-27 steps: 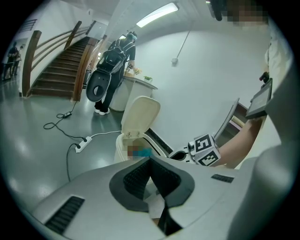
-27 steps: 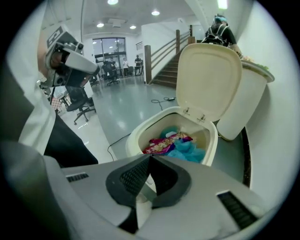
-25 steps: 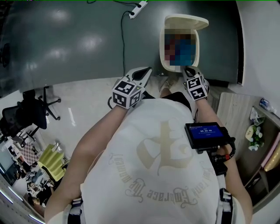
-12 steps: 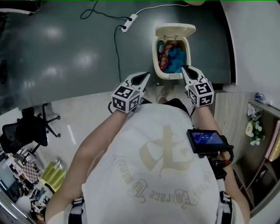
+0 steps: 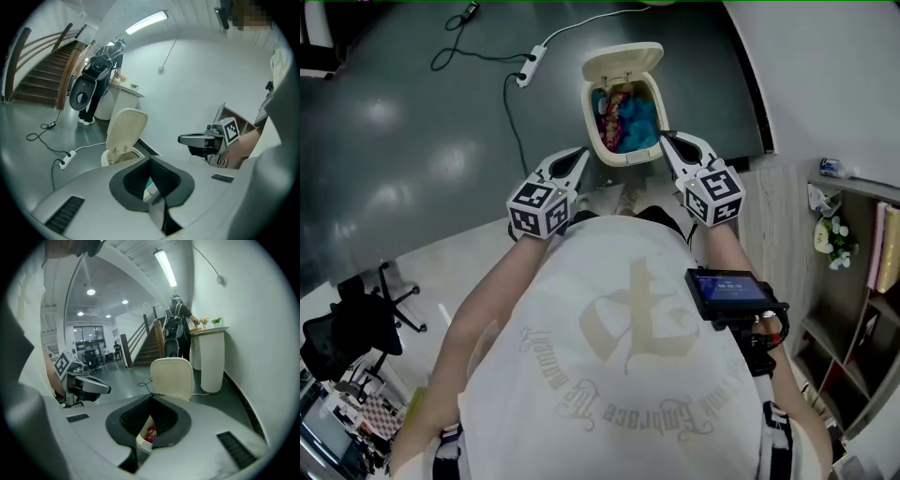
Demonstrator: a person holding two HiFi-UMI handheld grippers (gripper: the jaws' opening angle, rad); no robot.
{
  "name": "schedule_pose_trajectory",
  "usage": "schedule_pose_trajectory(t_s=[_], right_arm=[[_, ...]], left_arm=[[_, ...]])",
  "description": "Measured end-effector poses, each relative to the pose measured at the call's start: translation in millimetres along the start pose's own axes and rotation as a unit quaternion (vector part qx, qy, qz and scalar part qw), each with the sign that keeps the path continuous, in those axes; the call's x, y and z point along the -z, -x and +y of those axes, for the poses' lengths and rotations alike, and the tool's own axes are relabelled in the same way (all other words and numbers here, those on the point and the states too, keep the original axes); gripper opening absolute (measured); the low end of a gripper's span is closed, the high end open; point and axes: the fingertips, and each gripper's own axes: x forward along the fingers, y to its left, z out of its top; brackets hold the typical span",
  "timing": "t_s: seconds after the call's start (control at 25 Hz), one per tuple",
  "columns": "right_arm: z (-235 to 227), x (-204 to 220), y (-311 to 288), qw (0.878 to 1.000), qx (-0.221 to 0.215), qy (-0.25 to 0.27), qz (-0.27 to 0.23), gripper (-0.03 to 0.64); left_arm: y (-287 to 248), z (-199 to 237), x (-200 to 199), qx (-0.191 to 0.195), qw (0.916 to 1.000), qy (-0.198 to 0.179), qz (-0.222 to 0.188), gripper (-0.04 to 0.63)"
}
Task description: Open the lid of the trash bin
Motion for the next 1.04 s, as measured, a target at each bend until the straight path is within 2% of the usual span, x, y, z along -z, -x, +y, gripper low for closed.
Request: schedule_pose_trajectory(t_s=[0.32,1.04], right_arm=[[-9.2,-4.6,22.2,0.999,0.036,-0.004,0.002,0.005],[-13.8,0.9,43.7,0.998,0.06,-0.027,-0.024,0.005]], left_arm=[[-6.8,-9.5,-14.2,0.019,0.9997,-0.013,-0.01,0.014],[-16.9,-26.6,-22.1,0.044,0.9983,-0.038,-0.001,0.014]])
